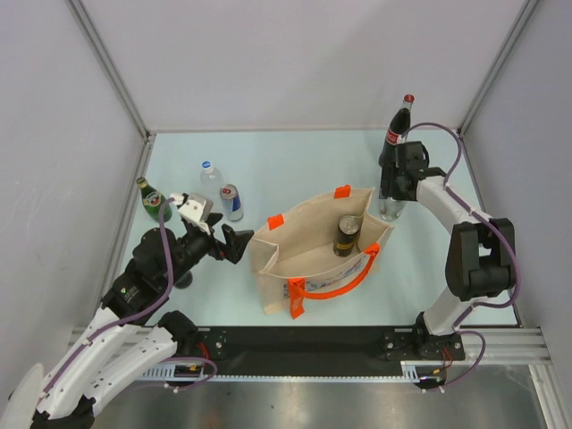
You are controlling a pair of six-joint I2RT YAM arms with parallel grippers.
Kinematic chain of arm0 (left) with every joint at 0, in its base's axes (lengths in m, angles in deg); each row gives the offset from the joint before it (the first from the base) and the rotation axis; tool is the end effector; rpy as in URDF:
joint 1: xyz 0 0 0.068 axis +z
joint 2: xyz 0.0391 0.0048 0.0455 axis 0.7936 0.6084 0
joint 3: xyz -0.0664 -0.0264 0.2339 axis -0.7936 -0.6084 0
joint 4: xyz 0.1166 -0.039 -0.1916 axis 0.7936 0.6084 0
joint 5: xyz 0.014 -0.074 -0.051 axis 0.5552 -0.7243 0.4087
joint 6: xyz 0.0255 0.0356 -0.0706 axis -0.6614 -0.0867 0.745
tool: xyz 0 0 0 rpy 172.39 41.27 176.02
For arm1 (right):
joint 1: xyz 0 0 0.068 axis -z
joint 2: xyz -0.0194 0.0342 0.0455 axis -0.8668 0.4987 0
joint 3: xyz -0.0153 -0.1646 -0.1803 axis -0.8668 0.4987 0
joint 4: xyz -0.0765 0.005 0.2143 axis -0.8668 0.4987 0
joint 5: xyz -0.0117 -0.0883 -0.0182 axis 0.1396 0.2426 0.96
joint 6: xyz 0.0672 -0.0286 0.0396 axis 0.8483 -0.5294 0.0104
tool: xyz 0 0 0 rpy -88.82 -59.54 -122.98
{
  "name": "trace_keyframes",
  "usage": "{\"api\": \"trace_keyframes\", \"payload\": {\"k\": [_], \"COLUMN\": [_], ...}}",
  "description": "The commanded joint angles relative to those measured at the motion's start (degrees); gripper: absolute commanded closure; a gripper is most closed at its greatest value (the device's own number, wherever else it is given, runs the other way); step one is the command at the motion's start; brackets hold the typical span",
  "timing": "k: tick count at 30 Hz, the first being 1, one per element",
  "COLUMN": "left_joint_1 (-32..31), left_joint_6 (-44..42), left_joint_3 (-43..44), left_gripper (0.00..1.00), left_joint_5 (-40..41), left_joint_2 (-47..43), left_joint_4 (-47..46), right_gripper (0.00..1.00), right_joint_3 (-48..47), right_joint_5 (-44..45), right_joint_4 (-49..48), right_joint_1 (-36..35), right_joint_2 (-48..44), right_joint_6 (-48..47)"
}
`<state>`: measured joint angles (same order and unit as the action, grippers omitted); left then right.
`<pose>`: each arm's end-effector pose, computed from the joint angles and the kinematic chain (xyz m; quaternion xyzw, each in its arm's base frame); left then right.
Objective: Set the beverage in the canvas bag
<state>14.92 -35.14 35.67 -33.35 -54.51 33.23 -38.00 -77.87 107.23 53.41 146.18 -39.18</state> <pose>0.1238 -0.0921 0.3133 0.1803 0.7383 -0.2426 0.6030 0.3480 0.0280 0.1982 0.0355 0.9407 -0.0413 0.3348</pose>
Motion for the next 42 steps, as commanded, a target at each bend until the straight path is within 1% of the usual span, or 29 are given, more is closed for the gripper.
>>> {"api": "trace_keyframes", "payload": {"k": [1,4,8,15,22,29,35,36,42], "left_joint_1": [-0.19,-0.19,-0.19,-0.19,-0.19,-0.19,-0.19,-0.19,-0.19], "left_joint_6": [-0.41,-0.49,-0.49,-0.49,-0.49,-0.49,-0.41,-0.41,-0.49], "left_joint_3": [0.02,0.02,-0.07,0.02,-0.07,-0.07,-0.07,-0.07,-0.07], "left_gripper": [0.0,0.0,0.0,0.0,0.0,0.0,0.0,0.0,0.0], "left_joint_5": [-0.26,0.0,0.0,0.26,0.17,0.26,0.26,0.44,0.53], "left_joint_2": [0.28,0.46,0.46,0.37,0.55,0.46,0.63,0.72,0.64], "left_joint_4": [-1.55,-1.55,-1.55,-1.55,-1.46,-1.46,-1.37,-1.46,-1.37], "right_gripper": [1.0,1.0,1.0,1.0,1.0,1.0,1.0,1.0,1.0], "right_joint_3": [2.0,2.98,2.01,-2.2,-8.44,-15.38,-25.4,-28.63,-38.49], "right_joint_5": [1.07,1.51,1.08,4.15,8.02,10.56,12.94,13.55,17.42], "right_joint_4": [-1.95,-2.57,-2.05,2.95,7.79,11.57,15.78,16.49,19.66], "right_joint_1": [-2.99,-2.99,-3.17,-4.22,-5.19,-8.0,-12.74,-13.36,-20.56], "right_joint_2": [-5.12,-5.74,-7.14,-10.48,-14.35,-16.47,-17.08,-16.91,-16.11], "right_joint_6": [0.49,0.93,0.4,0.4,1.02,-0.29,-2.32,-2.76,-5.48]}}
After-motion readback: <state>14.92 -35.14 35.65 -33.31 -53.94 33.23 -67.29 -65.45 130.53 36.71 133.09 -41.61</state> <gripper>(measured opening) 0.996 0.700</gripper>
